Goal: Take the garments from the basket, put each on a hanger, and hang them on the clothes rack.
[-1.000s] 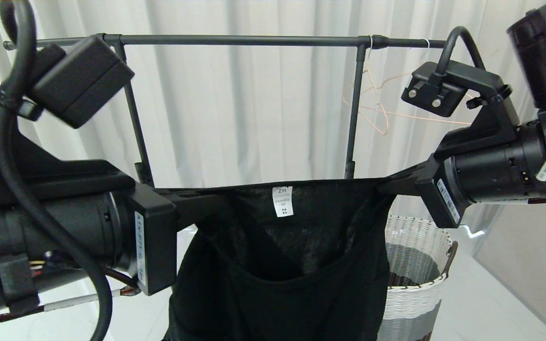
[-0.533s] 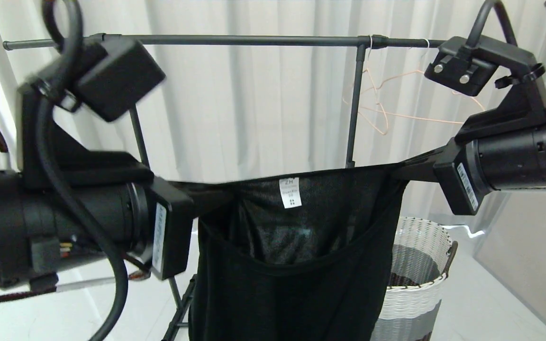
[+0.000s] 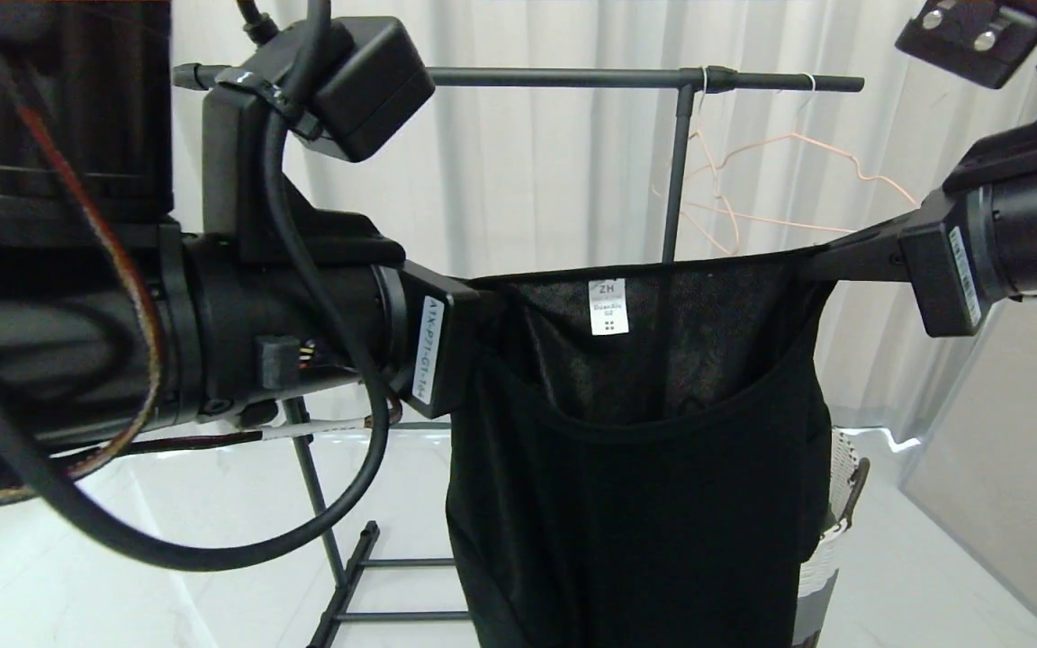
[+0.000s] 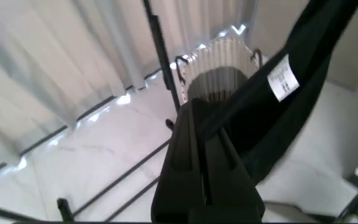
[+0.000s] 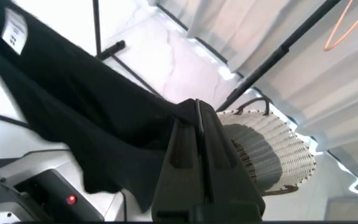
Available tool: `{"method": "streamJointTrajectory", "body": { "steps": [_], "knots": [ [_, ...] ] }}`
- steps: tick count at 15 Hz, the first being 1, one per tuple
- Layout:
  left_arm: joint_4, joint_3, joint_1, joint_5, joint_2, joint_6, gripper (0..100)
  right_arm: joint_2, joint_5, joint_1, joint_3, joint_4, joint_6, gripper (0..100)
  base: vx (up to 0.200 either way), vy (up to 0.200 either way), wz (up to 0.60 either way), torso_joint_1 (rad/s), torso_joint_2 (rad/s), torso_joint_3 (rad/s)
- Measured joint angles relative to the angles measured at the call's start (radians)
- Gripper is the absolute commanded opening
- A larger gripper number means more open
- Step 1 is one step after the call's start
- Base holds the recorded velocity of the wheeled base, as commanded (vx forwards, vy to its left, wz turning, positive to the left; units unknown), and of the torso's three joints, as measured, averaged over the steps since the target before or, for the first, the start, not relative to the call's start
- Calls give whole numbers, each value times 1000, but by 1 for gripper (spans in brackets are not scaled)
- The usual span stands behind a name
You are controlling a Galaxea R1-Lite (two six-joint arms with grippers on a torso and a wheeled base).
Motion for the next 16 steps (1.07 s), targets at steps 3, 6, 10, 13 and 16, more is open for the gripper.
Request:
{"method": "streamJointTrajectory", "body": {
  "steps": [3, 6, 10, 13, 16],
  "knots": [
    [-39, -11, 8, -74, 27, 90, 0, -53, 40, 8, 10, 109, 1, 0, 0, 0, 0, 0, 0, 0],
    [-172, -34, 19, -116, 72, 117, 0, -129, 110, 93, 15, 215, 11, 0, 0, 0, 0, 0, 0, 0],
    [-217, -62, 23, -164, 120, 180, 0, -155, 110, 217, 18, 230, 60, 0, 0, 0, 0, 0, 0, 0],
    [-210, -44, 25, -161, 109, 181, 0, -153, 84, 200, 11, 220, 61, 0, 0, 0, 0, 0, 0, 0],
    [-92, -5, 14, -171, 47, 165, 0, -113, 82, 125, -31, 160, 61, 0, 0, 0, 0, 0, 0, 0]
  ]
}}
